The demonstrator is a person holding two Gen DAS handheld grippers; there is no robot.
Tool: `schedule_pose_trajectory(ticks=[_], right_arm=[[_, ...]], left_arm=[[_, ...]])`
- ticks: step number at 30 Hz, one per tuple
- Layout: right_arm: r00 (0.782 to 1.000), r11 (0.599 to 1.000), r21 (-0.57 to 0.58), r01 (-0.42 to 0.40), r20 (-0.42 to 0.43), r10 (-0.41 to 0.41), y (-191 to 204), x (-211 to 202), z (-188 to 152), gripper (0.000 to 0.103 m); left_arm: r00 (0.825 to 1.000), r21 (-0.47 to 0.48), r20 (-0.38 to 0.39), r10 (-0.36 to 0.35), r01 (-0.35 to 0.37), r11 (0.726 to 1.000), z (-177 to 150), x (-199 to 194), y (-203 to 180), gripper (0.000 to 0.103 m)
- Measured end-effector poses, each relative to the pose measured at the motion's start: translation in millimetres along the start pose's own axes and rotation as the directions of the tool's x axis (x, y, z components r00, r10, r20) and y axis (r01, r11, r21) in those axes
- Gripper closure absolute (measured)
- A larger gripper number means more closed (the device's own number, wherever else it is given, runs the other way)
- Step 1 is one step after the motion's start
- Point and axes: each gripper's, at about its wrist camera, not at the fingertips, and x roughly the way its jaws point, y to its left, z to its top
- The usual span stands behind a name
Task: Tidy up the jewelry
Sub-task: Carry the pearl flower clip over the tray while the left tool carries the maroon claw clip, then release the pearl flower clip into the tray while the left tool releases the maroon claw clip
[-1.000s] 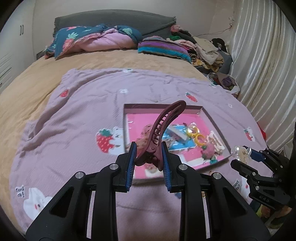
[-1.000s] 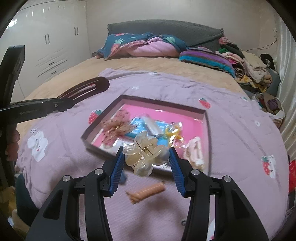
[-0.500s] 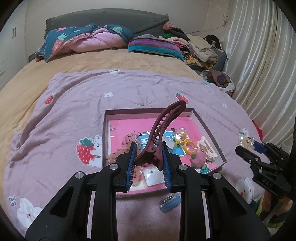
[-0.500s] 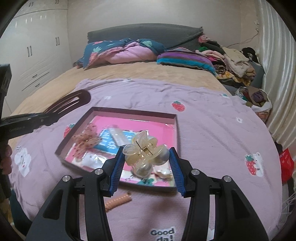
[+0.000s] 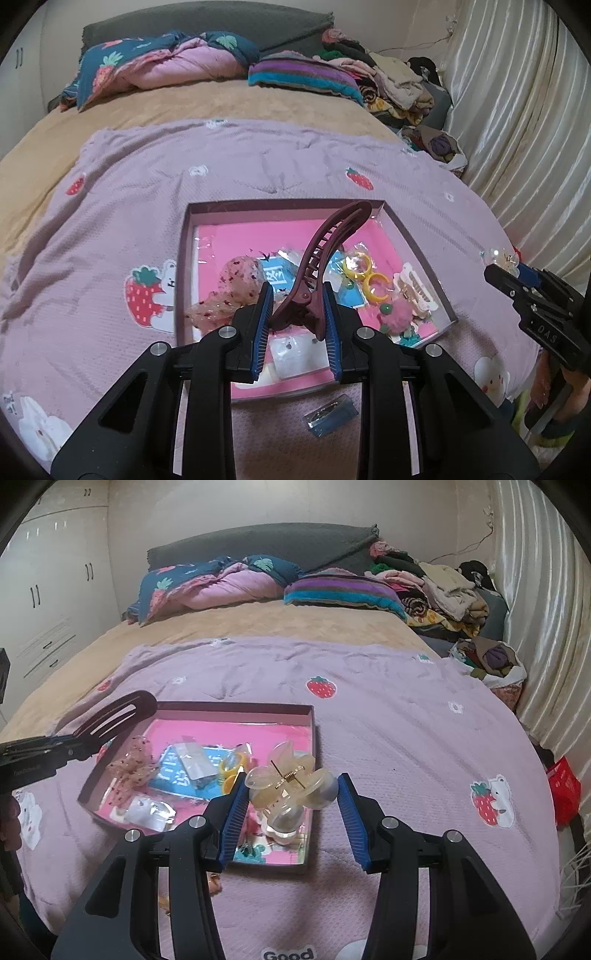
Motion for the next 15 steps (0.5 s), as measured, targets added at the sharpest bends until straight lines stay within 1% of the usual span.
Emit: schedule_pose_trajectory(ticks=[8, 15], right_arm=[[1.000, 1.000, 0.002, -0.001, -0.025, 0.001, -0.6, 24.3, 5.3, 0.056], [0.998, 0.999, -0.038, -0.032, -0.055, 0.030, 17.3, 48.2, 11.2, 0.056]], left_arm=[[0.999, -0.002, -0.049, -0.012, 0.012, 1.000, -5.8, 23.2, -1.5, 0.085], [0.996, -0.014, -0.083, 0.019, -0.020, 1.000, -11.9, 40.3, 6.2, 0.085]])
